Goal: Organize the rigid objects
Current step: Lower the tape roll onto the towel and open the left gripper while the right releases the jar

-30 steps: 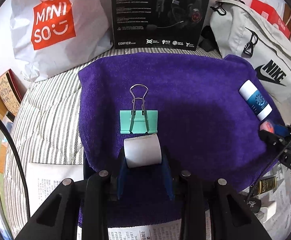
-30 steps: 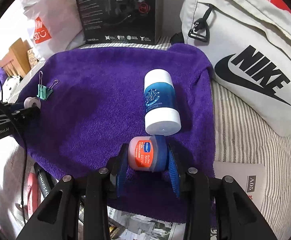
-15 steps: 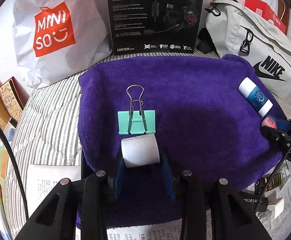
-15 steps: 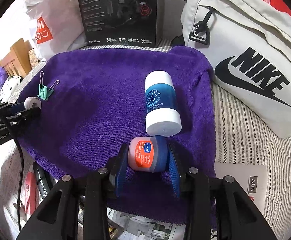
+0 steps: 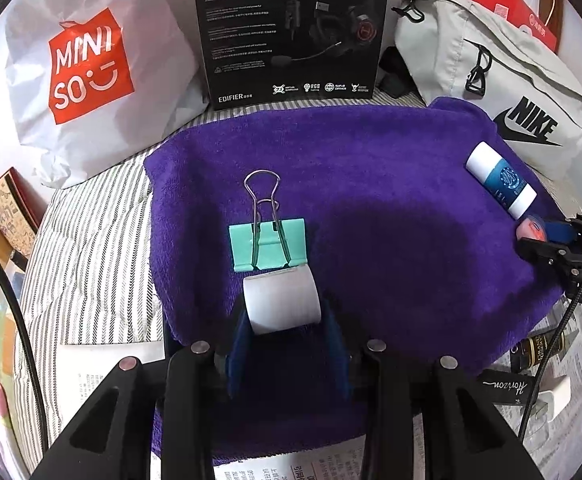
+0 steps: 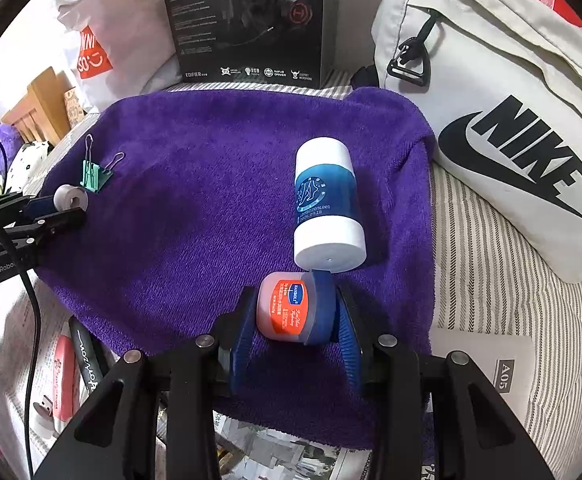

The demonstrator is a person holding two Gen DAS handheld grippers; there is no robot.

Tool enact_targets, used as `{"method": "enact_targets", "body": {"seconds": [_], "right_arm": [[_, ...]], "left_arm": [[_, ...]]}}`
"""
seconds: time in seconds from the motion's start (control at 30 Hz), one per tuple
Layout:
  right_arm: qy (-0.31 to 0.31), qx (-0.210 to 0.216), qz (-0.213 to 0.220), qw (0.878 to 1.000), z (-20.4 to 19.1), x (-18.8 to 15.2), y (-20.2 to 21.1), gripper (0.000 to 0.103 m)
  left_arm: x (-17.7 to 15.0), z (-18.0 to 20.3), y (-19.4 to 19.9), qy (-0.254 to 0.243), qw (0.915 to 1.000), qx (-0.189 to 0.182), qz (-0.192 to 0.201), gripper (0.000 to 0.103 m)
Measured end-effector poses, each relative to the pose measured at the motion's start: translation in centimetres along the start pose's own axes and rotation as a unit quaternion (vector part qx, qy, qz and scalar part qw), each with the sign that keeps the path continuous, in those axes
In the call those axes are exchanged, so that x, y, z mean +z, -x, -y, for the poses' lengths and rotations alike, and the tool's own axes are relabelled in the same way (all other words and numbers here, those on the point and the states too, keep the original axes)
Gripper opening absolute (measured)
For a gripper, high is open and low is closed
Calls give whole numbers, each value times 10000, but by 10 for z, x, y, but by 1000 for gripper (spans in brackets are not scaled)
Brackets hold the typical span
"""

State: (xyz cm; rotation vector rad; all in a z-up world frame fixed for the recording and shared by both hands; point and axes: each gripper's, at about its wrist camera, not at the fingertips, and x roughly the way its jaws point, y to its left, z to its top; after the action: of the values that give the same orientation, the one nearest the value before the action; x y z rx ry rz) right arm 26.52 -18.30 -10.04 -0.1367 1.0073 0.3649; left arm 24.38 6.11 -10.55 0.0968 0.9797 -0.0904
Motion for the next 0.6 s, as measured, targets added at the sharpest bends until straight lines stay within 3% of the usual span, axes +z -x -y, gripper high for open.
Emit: {"method": "enact_targets", "body": {"seconds": [0.3,0.6], "right_arm": [[34,-112,116,9999,-3,-2,1,41],[47,-22,232,9997,-6,0,0,54]], "left_arm": [[-2,0,2,65,9999,17,110,36],[-1,1,1,132,9998,90,100,39]]}}
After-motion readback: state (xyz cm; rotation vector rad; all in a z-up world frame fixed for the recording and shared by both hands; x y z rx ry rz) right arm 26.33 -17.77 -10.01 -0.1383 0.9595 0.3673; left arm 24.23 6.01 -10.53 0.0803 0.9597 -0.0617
